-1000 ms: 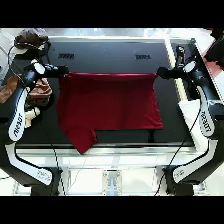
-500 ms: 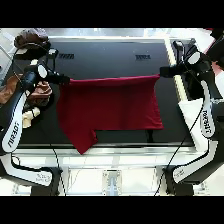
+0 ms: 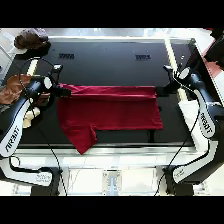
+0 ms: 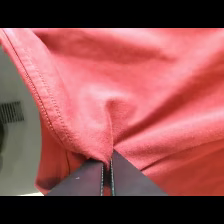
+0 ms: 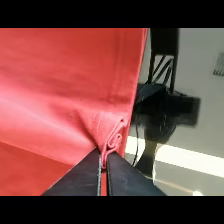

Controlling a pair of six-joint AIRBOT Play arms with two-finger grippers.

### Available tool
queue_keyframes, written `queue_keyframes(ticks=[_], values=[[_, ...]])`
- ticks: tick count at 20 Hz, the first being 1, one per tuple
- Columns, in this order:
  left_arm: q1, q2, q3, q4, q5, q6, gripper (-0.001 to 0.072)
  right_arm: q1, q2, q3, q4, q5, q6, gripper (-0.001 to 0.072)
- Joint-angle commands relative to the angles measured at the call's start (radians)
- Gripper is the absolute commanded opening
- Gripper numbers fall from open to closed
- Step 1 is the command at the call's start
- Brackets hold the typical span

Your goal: Fold the shirts.

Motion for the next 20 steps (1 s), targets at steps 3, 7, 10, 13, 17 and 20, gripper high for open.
queue_keyframes(ticks=[3, 7, 10, 13, 17, 20], values=[[-0.009, -0.014, -0.014, 0.004, -0.052, -0.006, 0.0013, 0.001, -0.017, -0.051, 0.006, -0.064, 0.004, 0.0011], [-0.009, -0.009, -0.013, 0.004, -0.138, -0.040, 0.0349, 0.001, -0.015, -0.046, 0.006, 0.005, 0.019, 0.0137], [-0.008, 0.048, -0.013, 0.004, -0.198, -0.099, 0.0716, 0.000, -0.010, 0.003, -0.029, 0.224, 0.030, 0.0312], [-0.008, 0.245, -0.018, 0.005, -0.197, -0.112, 0.0714, 0.000, 0.050, 0.031, -0.232, 0.433, 0.061, 0.0309], [0.025, 0.681, -0.264, 0.005, -0.198, -0.292, 0.0714, -0.030, 0.186, 0.032, -0.394, 0.447, 0.117, 0.0309], [0.055, 1.012, -0.613, -0.027, -0.198, -0.621, 0.0713, -0.058, 0.283, 0.032, -0.369, 0.378, 0.141, 0.0310]])
